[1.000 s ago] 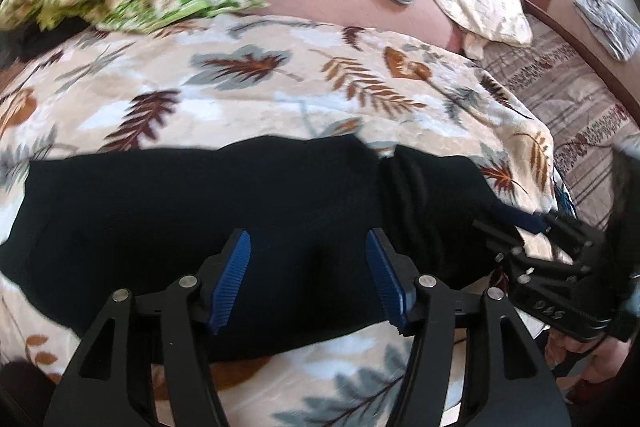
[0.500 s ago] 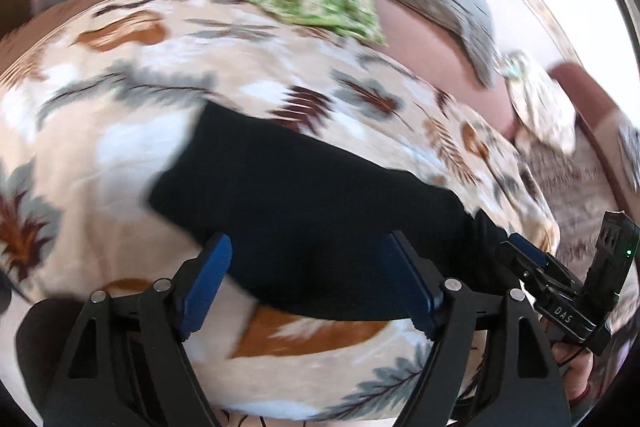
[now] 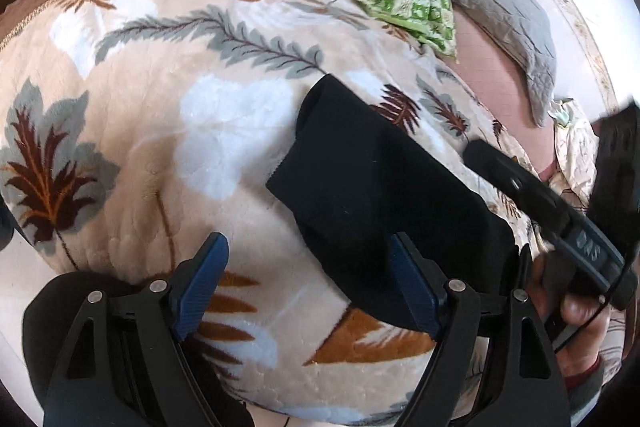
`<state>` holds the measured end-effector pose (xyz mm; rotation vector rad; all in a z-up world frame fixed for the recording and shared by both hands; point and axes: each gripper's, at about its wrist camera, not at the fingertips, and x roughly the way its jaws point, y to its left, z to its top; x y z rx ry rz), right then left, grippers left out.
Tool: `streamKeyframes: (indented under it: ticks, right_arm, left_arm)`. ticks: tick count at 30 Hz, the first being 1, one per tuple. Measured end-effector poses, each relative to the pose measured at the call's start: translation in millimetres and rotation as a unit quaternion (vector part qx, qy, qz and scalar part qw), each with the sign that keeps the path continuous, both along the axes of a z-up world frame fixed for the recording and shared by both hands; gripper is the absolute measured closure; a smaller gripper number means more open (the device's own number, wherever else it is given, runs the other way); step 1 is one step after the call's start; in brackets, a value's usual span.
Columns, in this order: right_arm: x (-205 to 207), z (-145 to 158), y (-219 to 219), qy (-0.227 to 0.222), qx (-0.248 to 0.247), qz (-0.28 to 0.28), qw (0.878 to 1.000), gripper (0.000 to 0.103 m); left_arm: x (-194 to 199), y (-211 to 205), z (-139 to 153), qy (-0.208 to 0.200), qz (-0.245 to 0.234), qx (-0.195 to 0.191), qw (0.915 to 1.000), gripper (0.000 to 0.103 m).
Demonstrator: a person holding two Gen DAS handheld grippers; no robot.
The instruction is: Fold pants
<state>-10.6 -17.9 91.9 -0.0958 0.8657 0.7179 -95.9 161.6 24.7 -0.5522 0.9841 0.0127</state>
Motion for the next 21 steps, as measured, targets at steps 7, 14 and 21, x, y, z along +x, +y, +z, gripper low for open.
streamKeyframes:
  ticks: [7, 14, 21]
  right_arm:
    - [36, -39, 43, 0.05, -0.007, 0.025, 0.998, 0.02]
    - [37, -60, 45, 0.085, 0.049, 0.044, 0.994, 0.073]
    - [26, -8, 5, 0.052, 0.119, 0.026, 0.991, 0.088]
  left_arm:
    - [10, -6, -6, -0.016, -0.001, 0.02, 0.9997, 0.009]
    - [16, -19, -3, -0.056, -0.042, 0.02, 0.9974, 0.069]
    - [2, -53, 52, -0.146, -0.089, 0.051, 0.9839, 0.082]
